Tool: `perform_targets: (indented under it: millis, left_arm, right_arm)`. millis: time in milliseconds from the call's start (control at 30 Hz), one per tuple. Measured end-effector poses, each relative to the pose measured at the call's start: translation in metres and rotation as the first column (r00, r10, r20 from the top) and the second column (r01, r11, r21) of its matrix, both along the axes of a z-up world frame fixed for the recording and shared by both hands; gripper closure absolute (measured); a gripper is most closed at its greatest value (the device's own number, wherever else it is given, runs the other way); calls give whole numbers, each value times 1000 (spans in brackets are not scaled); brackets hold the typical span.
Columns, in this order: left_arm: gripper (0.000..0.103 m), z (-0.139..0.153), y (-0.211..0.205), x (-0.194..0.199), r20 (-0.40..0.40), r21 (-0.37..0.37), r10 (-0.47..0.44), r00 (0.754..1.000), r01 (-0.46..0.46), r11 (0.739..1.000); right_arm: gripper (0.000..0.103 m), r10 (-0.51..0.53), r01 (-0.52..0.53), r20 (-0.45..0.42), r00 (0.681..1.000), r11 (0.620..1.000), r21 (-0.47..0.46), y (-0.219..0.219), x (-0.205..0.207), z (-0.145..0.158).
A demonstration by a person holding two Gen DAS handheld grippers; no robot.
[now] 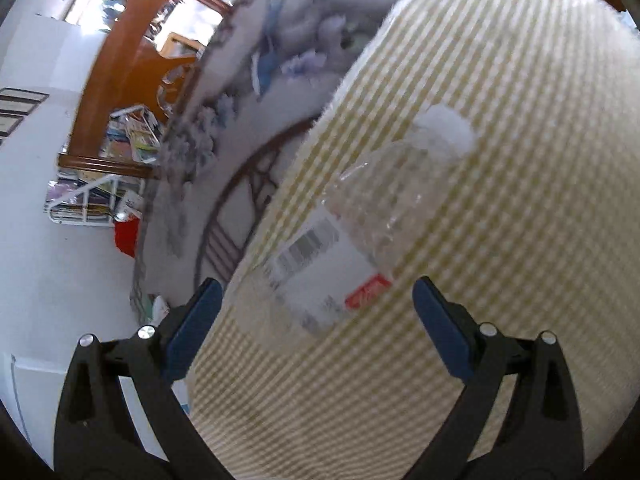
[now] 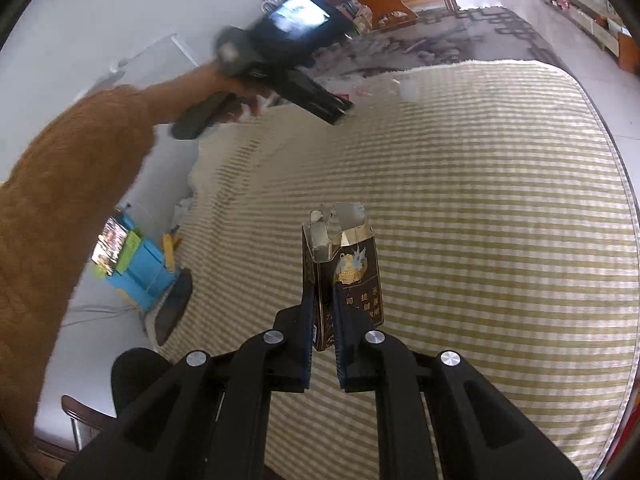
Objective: Collect trash
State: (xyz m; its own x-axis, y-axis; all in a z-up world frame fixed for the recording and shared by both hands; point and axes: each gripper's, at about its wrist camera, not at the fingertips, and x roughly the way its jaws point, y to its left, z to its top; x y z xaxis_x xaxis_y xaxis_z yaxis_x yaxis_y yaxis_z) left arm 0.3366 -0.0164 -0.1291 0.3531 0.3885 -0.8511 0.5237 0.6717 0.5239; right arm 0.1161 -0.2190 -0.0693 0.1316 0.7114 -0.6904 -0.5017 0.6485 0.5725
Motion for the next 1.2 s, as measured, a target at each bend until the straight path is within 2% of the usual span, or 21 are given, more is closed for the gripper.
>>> perform_targets:
  millis: [133,167,200,300,433,500,567,667,700,767,800,867,1067,1200]
  left_arm:
    - [11,-22,-5,12,-35,13,36,999,-35,999]
    - [16,-21,-6,13,-25,-6,42,999,-42,999]
    - [28,-18,-5,14,-34,-44,55,998,-56,997]
    - [40,-11,-2,11,-24,-94,109,994,-111,989]
    - [47,2,2,-22,-18,-203,146,989,-146,968]
    - [48,12,1,-48,10,-268,166,986,-157,950]
    - [49,25,0,-82,51,-347,220,974,-189,919]
    - [49,45,-3,-136,111,-456,304,946,-223,862]
    - [49,52,-7,-157,150,-467,330,932,-227,854]
    - [49,62,-14,-185,230,-454,346,910,-214,865]
    - [49,70,-21,-207,278,-463,359,891,-204,863]
    - [49,81,-25,-236,316,-506,400,860,-203,838]
    - [49,110,-49,-296,390,-588,478,787,-187,787]
    - [49,124,-61,-316,417,-622,488,767,-151,769]
  right_arm:
    - [94,-2,3,-19,1000,1000,27,-4,1,0]
    - [94,0,0,-21,1000,1000,27,-4,1,0]
    - [94,2,-1,-22,1000,1000,26,-3,1,1]
    - [94,0,1,-23,1000,1000,18,-2,1,0]
    - [94,-25,25,-24,999,1000,-1,-2,4,-2]
    - [94,-35,34,-22,999,999,-13,-3,5,-3]
    - [94,-48,48,-14,999,998,-29,-3,6,-4]
    - [94,-70,70,0,998,996,-50,-4,6,-4]
    - [94,-77,77,4,997,995,-56,-4,6,-5]
    - [94,-88,88,11,996,994,-68,-4,6,-5]
    - [94,-94,95,16,995,993,-75,-5,7,-5]
    - [94,-103,104,23,994,991,-86,-5,6,-5]
    - [94,-116,124,64,991,985,-121,-4,2,-2]
    - [94,-120,135,119,986,982,-128,-6,-6,7]
